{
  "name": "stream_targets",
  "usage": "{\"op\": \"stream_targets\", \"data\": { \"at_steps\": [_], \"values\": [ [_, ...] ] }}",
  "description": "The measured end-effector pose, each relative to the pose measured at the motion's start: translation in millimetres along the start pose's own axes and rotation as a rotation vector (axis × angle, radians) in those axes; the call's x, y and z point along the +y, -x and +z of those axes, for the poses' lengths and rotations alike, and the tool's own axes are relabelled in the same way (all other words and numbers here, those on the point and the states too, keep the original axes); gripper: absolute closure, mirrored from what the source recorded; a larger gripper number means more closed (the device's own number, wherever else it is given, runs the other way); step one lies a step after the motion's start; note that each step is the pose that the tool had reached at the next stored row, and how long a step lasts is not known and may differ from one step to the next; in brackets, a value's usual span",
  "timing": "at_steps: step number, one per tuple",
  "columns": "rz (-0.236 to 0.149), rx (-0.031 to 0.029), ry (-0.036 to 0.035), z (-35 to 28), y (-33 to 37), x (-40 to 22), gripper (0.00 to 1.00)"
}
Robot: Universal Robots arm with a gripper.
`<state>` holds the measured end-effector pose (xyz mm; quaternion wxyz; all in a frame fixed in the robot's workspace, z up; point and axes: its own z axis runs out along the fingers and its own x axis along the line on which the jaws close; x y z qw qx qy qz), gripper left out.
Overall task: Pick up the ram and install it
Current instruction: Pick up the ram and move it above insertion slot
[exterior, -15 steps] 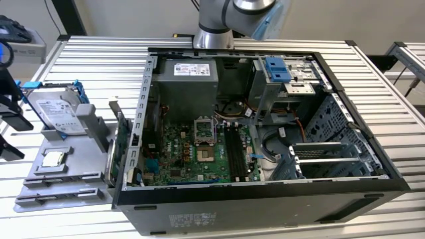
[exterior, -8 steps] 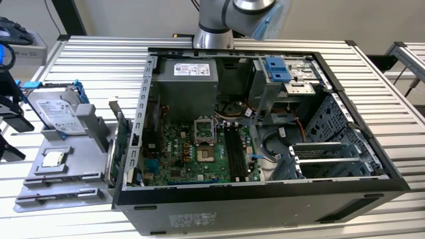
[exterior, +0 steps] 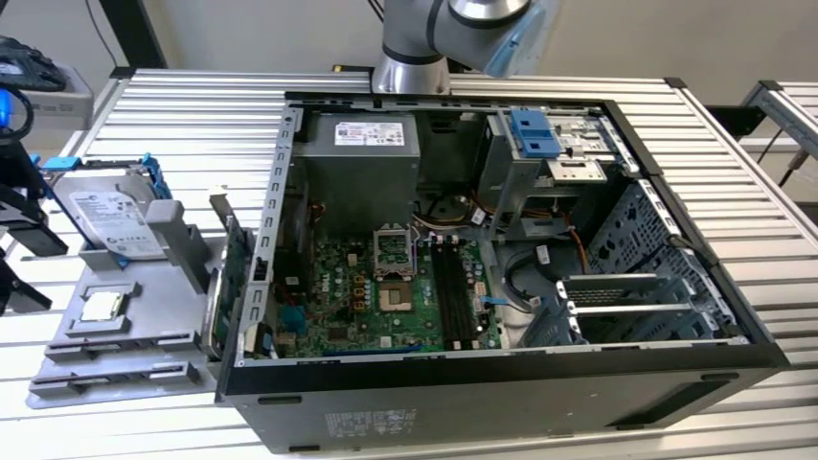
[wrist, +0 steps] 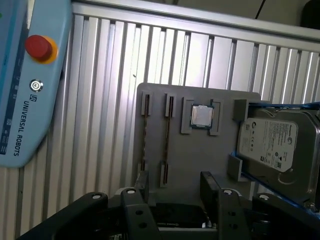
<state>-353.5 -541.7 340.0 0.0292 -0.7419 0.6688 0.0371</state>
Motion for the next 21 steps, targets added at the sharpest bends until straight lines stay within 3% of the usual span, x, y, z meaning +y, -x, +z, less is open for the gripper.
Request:
{"op": "stream_targets", "data": {
  "at_steps": [4, 21],
  "values": [
    [-0.008, 0.0001, 0.0009, 5.2, -0.5, 0.0, 0.00],
    [-0.008, 0.0001, 0.0010, 10.9, -1.0, -0.1, 0.00]
  ]
}}
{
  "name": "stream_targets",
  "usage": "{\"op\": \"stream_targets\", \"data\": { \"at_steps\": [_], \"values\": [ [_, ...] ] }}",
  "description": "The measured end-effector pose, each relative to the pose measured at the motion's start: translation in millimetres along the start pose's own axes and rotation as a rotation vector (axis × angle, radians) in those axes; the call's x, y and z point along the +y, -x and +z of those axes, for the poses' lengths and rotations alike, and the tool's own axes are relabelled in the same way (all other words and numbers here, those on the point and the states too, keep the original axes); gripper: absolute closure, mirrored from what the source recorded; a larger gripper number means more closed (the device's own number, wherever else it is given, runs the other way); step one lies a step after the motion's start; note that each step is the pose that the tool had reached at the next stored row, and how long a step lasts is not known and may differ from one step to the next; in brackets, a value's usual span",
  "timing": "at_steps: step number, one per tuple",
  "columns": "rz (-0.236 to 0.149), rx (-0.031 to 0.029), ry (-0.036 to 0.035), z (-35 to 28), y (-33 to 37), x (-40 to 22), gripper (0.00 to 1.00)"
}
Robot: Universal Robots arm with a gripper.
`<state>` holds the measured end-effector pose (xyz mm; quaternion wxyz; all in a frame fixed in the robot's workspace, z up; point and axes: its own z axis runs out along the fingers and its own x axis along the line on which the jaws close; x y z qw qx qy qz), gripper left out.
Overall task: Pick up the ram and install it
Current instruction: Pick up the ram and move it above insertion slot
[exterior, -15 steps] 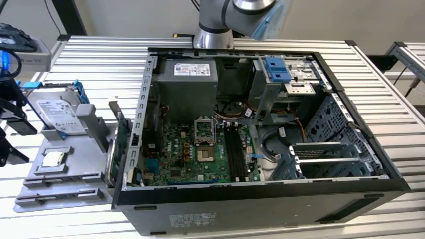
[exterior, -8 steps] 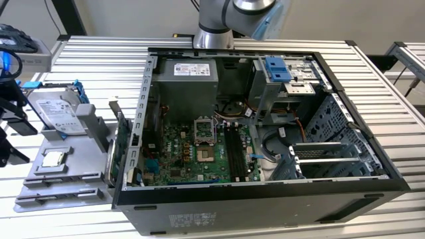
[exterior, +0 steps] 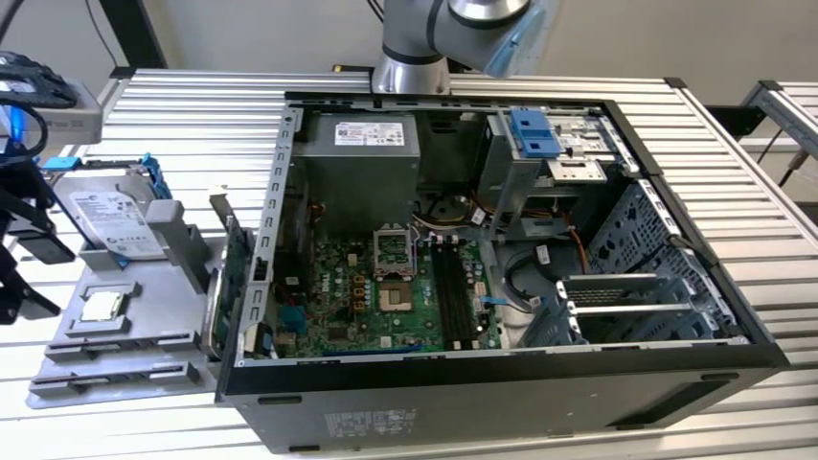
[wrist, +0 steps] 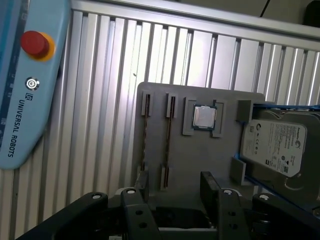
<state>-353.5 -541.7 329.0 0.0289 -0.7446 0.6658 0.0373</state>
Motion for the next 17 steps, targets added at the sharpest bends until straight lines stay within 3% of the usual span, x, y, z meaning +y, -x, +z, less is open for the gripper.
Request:
{"op": "stream_targets", "data": {
  "at_steps": [17],
  "values": [
    [0.000, 0.0000, 0.0000, 5.8, -0.6, 0.0, 0.00]
  ]
}}
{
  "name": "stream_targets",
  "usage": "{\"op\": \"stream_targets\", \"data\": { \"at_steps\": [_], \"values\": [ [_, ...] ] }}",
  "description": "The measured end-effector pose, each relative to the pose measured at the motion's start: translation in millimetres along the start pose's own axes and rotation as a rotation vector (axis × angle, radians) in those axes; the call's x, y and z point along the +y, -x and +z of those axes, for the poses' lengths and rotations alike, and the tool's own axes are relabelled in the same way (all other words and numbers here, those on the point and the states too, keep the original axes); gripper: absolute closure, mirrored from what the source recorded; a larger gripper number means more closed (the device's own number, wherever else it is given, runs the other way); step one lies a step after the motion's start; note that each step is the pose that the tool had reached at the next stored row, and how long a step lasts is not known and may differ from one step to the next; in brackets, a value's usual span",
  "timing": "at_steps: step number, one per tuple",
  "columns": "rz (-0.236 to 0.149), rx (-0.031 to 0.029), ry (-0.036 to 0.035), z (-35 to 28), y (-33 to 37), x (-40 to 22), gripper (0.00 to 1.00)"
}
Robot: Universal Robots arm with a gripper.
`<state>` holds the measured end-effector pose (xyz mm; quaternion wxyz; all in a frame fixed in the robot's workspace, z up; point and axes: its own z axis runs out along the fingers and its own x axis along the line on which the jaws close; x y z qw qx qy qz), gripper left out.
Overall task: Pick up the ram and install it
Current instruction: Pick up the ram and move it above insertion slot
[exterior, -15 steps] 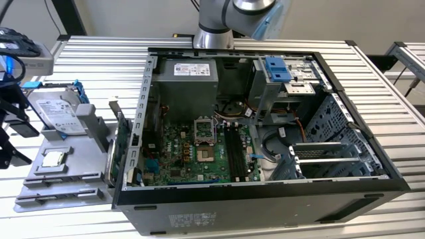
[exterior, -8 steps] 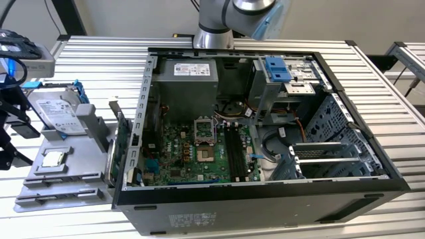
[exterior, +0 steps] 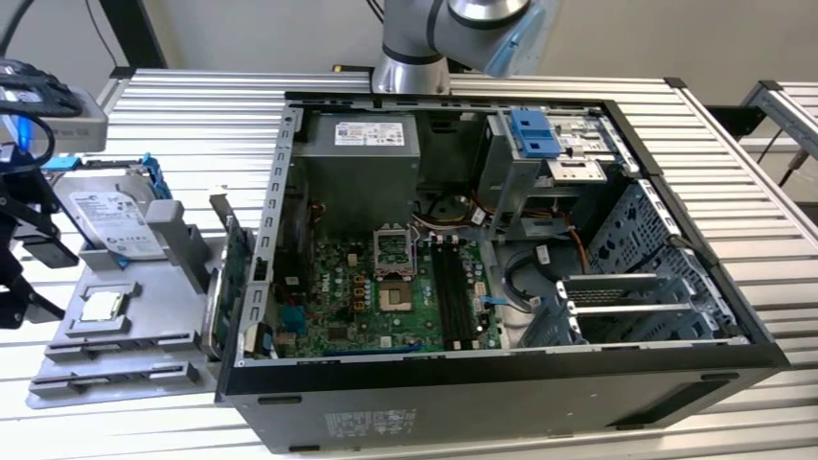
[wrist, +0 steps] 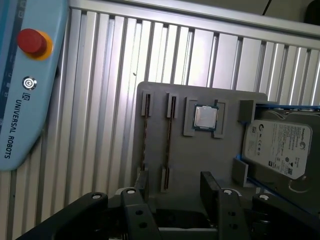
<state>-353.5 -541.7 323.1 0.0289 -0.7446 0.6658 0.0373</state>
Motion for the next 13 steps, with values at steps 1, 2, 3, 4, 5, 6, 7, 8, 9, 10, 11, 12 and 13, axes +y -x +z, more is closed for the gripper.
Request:
{"op": "stream_targets", "data": {
  "at_steps": [1, 2, 3, 4, 5, 6, 7, 8, 9, 10, 11, 12, 13],
  "values": [
    [0.000, 0.0000, 0.0001, 0.2, 0.0, 0.0, 0.00],
    [0.000, 0.0000, 0.0000, 0.4, 0.0, 0.0, 0.00],
    [0.000, 0.0001, 0.0001, 0.6, 0.0, 0.0, 0.00],
    [0.000, 0.0000, 0.0001, 0.8, -0.1, 0.0, 0.00],
    [0.000, 0.0001, 0.0001, 1.0, -0.1, 0.0, 0.00],
    [0.000, 0.0000, 0.0000, 1.2, -0.1, 0.0, 0.00],
    [0.000, 0.0000, 0.0000, 1.4, -0.1, 0.0, 0.00],
    [0.000, 0.0000, 0.0000, 1.7, -0.2, 0.0, 0.00],
    [0.000, 0.0000, 0.0000, 1.9, -0.2, 0.0, 0.00],
    [0.000, 0.0000, 0.0000, 2.3, -0.2, 0.0, 0.00],
    [0.000, -0.0001, -0.0001, 2.8, -0.2, 0.0, 0.00],
    [0.000, 0.0000, 0.0000, 3.3, -0.3, 0.0, 0.00],
    [0.000, 0.0000, 0.0000, 3.6, -0.3, 0.0, 0.00]
  ]
}}
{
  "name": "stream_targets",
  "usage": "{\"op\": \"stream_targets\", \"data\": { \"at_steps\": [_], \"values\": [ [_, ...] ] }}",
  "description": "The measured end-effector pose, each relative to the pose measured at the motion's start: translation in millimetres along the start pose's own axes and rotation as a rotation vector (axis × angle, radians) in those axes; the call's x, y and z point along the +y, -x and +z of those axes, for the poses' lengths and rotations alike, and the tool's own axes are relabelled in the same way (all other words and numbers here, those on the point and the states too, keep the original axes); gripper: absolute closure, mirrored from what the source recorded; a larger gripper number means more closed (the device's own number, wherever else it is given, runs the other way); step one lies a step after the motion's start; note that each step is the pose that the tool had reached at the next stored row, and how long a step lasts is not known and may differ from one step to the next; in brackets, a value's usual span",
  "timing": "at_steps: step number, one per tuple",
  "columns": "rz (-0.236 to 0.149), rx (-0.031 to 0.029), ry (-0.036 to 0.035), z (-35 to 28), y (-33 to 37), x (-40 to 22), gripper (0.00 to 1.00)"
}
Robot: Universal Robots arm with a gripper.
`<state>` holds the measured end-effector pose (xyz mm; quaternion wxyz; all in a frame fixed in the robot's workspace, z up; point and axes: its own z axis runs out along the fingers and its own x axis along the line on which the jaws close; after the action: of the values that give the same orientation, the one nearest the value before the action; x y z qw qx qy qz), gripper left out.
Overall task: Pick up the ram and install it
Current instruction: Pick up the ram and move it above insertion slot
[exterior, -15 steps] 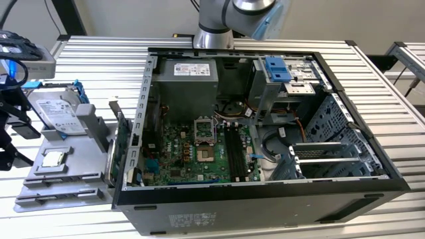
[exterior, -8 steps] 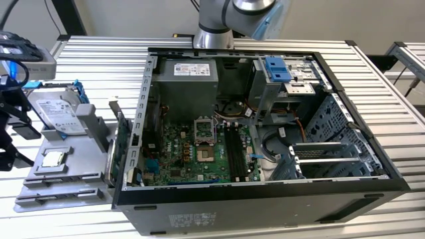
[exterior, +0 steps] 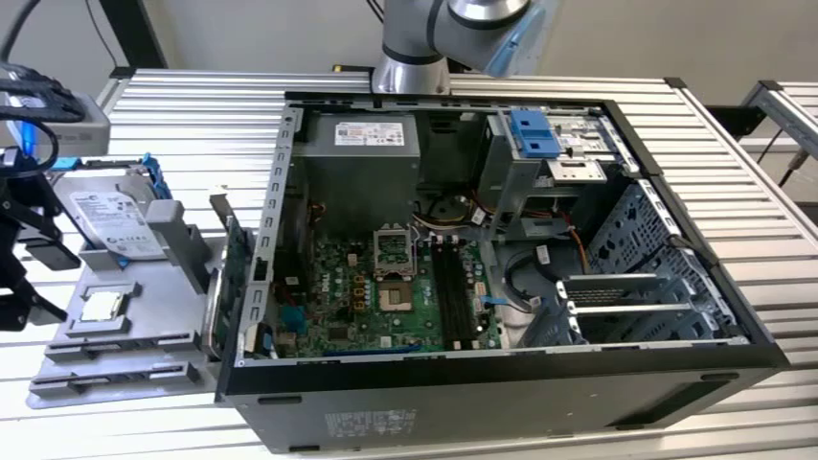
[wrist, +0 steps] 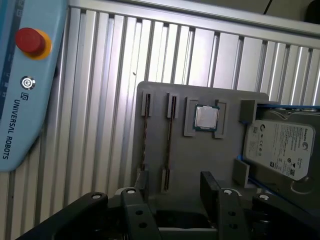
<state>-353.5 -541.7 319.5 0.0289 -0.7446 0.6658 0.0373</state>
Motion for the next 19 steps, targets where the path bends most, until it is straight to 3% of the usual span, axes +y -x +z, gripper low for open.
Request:
{"op": "stream_targets", "data": {
  "at_steps": [9, 19],
  "values": [
    [0.000, -0.0001, -0.0001, 2.6, -0.3, 0.0, 0.00],
    [0.000, 0.0000, -0.0001, 9.8, -0.9, -0.1, 0.00]
  ]
}}
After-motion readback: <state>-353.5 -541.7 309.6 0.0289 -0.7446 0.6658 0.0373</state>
